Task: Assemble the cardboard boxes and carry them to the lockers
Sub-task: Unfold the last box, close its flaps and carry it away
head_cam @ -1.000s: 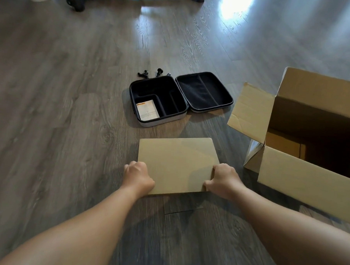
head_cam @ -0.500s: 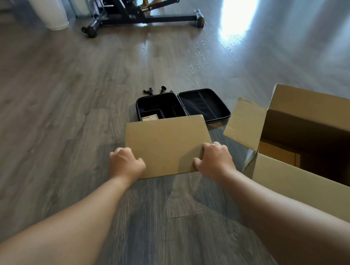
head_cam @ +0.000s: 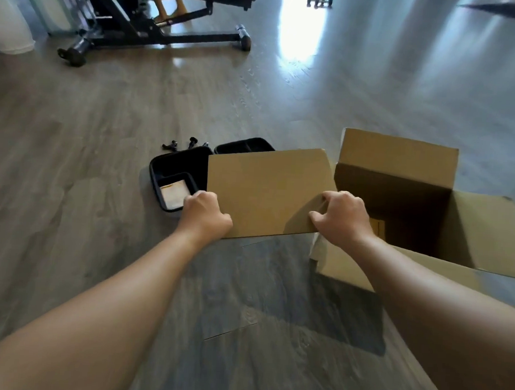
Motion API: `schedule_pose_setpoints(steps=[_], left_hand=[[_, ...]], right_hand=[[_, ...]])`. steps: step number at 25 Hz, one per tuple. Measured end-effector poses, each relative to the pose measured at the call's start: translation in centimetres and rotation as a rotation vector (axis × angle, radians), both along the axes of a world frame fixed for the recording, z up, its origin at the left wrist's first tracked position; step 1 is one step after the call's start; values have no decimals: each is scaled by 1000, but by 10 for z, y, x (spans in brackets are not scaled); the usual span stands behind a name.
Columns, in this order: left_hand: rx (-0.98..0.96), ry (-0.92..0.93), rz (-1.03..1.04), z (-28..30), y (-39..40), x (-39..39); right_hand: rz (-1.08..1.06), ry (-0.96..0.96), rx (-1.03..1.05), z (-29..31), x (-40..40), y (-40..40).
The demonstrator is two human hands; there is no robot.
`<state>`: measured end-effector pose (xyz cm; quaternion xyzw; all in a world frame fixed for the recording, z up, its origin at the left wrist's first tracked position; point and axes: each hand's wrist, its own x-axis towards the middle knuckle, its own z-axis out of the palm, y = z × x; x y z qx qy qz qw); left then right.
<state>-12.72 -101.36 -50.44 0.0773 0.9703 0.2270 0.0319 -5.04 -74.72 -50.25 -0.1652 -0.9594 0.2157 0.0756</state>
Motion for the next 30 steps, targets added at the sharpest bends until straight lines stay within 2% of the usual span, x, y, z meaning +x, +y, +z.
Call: schedule_pose_setpoints(steps=[6, 9, 12, 14, 18, 20, 25, 30], left_hand=[[13, -82, -215, 5, 134, -1], [64, -202, -276, 8, 193, -4], [163, -347, -324, 1, 230, -5], [138, -389, -378, -10, 240, 1], [-124, -373, -383, -37, 240, 3], [-140, -359, -374, -42, 234, 5], [-192, -133, -452, -36, 200, 12], [-215, -103, -365, -34, 142, 15]], right_hand=[[-236, 1, -49, -9, 52, 108], [-363, -42, -75, -11, 73, 152], [-443, -119, -96, -15, 87, 183], [-453, -162, -98, -21, 95, 191], [-403, -213, -117, -37, 98, 191], [-392, -203, -118, -42, 98, 188], [-321, -212, -104, -41, 90, 169], [-210, -280, -77, -34, 71, 124]])
